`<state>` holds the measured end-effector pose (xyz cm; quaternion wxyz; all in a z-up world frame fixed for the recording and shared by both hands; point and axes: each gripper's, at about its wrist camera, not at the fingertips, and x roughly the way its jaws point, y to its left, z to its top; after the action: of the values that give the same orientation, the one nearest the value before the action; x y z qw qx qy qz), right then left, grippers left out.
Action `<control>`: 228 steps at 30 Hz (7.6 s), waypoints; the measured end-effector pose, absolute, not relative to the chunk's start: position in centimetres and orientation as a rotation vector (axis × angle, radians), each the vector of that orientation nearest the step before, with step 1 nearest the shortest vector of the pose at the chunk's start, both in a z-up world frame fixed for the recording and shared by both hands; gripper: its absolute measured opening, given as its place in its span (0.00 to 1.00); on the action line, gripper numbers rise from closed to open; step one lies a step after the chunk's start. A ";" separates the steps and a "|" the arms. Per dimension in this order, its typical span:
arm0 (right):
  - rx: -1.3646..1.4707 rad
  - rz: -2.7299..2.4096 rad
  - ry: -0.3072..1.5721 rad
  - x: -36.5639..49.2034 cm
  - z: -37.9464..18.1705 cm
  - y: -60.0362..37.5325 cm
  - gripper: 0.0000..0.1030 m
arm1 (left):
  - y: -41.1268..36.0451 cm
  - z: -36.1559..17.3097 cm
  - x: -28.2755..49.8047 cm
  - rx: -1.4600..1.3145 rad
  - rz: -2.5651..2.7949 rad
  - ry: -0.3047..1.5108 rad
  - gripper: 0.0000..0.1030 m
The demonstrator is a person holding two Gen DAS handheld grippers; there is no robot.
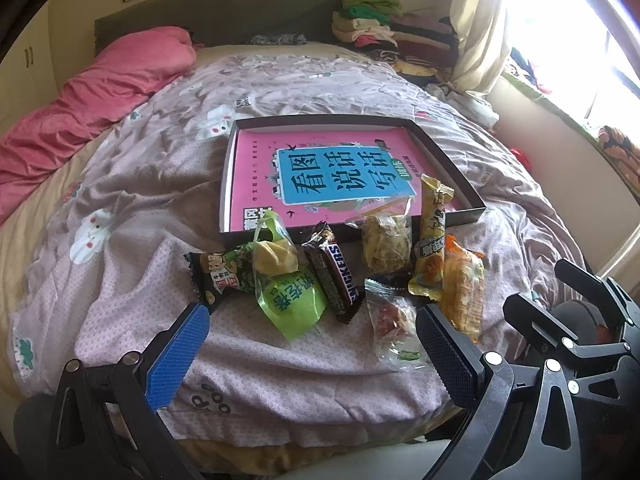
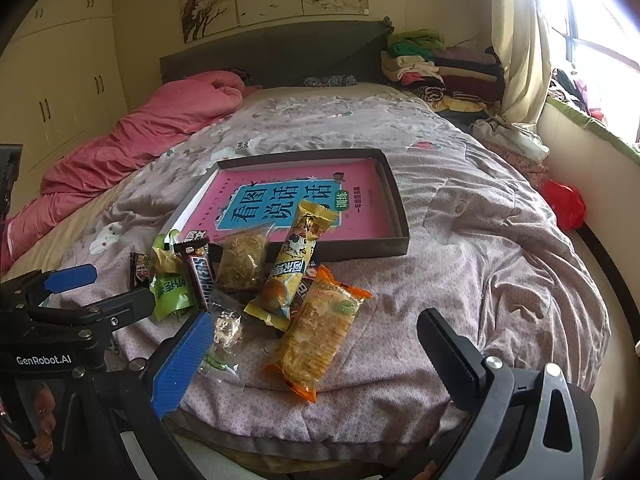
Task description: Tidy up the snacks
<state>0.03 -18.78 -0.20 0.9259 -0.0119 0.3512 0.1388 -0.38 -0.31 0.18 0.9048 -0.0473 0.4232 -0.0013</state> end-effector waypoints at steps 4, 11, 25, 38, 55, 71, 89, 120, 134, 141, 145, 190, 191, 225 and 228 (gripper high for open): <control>-0.028 0.284 0.713 0.0 -0.1 -18.8 0.99 | -0.4 0.1 -0.4 -0.094 -0.008 0.874 1.00; -0.022 0.280 0.718 0.0 0.0 -18.9 0.99 | -0.4 0.1 -0.4 -0.097 -0.009 0.877 1.00; -0.023 0.280 0.719 0.1 0.1 -18.9 0.99 | -0.3 0.1 -0.4 -0.099 -0.011 0.878 1.00; -0.019 0.273 0.727 0.2 -0.1 -19.1 0.99 | -0.4 0.1 -0.4 -0.100 -0.011 0.879 1.00; 0.027 0.278 0.794 1.3 -1.4 -19.2 0.99 | 1.8 -1.1 0.3 -0.169 0.014 0.924 1.00; 0.067 0.291 0.845 2.3 -2.5 -19.3 0.99 | 6.1 -2.7 1.8 -0.315 0.012 0.956 0.99; 0.114 0.295 0.905 4.3 -4.4 -19.5 0.85 | 5.0 -3.6 5.4 -0.204 -0.098 0.940 0.50; 0.220 0.387 0.913 6.5 -5.8 -20.3 0.32 | 5.2 -4.1 5.7 -0.251 -0.178 0.929 0.33; 0.234 0.341 0.800 6.6 -3.6 -22.6 0.32 | 7.6 -1.1 4.4 -0.294 -0.127 0.812 0.33; 0.241 0.337 0.743 6.8 -2.5 -23.4 0.32 | 7.9 -0.1 4.4 -0.294 -0.092 0.786 0.33; 0.239 0.340 0.712 7.0 -2.1 -23.6 0.32 | 7.8 0.5 4.6 -0.289 -0.079 0.772 0.33; 0.189 0.382 0.651 17.4 -3.2 -22.6 0.32 | 6.9 -2.1 12.8 -0.264 0.013 0.818 0.33; 0.190 0.388 0.659 17.5 -3.3 -22.6 0.32 | 6.9 -2.2 12.9 -0.266 0.013 0.821 0.33; 0.169 0.392 0.737 17.8 -5.4 -22.1 0.33 | 5.0 -4.1 13.1 -0.236 -0.026 0.893 0.33; 0.164 0.394 0.739 17.8 -5.4 -22.1 0.33 | 5.1 -4.1 13.2 -0.237 -0.024 0.893 0.33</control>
<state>17.75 -22.07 -5.37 0.9104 0.0797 0.3582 0.1910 13.19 5.12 -4.08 0.8951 -0.1145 0.4307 -0.0114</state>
